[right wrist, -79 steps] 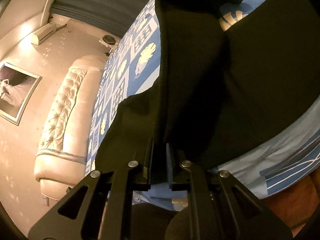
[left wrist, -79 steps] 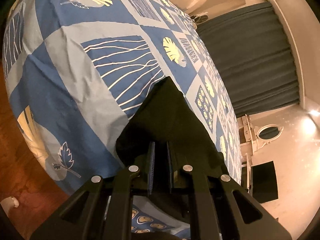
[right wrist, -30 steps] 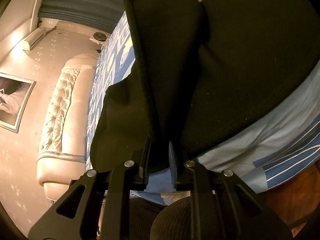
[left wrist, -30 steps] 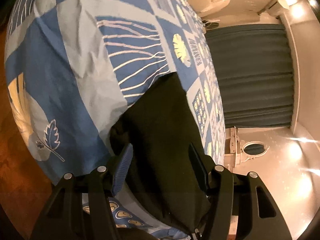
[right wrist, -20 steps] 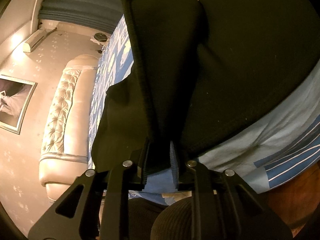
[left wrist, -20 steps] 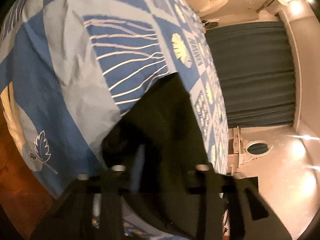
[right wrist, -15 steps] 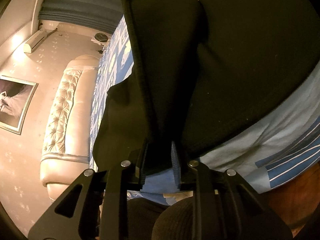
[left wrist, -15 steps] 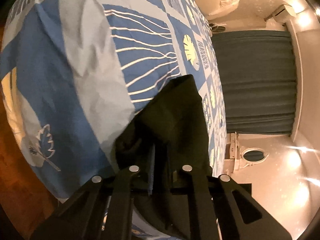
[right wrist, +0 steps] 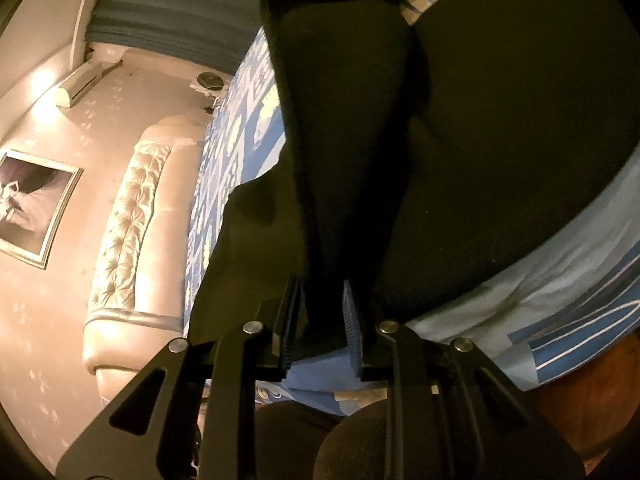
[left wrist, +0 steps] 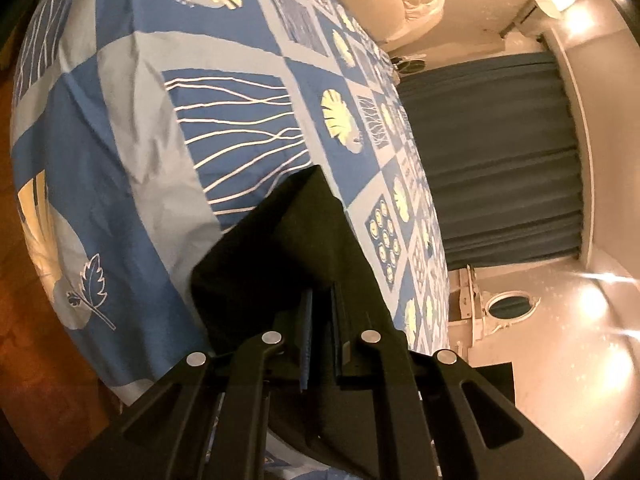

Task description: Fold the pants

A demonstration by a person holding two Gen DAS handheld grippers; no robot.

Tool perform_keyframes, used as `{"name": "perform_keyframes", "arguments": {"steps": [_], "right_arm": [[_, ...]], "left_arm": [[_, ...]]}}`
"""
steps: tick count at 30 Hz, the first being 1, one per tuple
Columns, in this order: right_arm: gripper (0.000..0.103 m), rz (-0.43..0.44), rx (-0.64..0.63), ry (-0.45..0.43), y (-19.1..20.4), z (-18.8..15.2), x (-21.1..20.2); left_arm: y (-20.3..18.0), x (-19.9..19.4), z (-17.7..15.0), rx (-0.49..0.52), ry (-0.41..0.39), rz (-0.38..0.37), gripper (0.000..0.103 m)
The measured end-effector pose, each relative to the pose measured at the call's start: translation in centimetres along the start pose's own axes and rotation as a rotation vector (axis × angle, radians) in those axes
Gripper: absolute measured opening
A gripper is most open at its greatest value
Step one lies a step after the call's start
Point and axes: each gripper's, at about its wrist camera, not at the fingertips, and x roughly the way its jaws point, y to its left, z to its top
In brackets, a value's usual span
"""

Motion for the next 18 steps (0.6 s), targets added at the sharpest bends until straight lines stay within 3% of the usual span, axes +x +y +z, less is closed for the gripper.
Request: {"name": "perform_keyframes", "arguments": {"steps": [2, 4, 9, 13, 18], "right_arm": [[0.024, 0.007, 0.023, 0.023, -0.3, -0.2, 0.3], [0.039, 0.042, 0.071, 0.02, -0.9, -0.6, 0.4], [0.048, 0.025, 0.089, -0.065, -0.7, -1.0, -0.8], [0.049, -0.006, 0.076, -0.097, -0.6, -0.9, -1.2], [0.049, -0.046, 0.04, -0.073, -0.2, -0.7, 0.2]], "left_arm": [[0.2, 0.2, 0.1, -0.001, 0.002, 0.005, 0.008], [0.8, 0.4, 0.3, -0.026, 0.005, 0.012, 0.008], [1.7, 0.4, 0.1, -0.064, 0.01, 0.015, 0.008], [1.6, 0.4, 0.1, -0.055, 0.01, 0.012, 0.008], [1.4, 0.3, 0.2, -0.05, 0.008, 0.008, 0.008]]}}
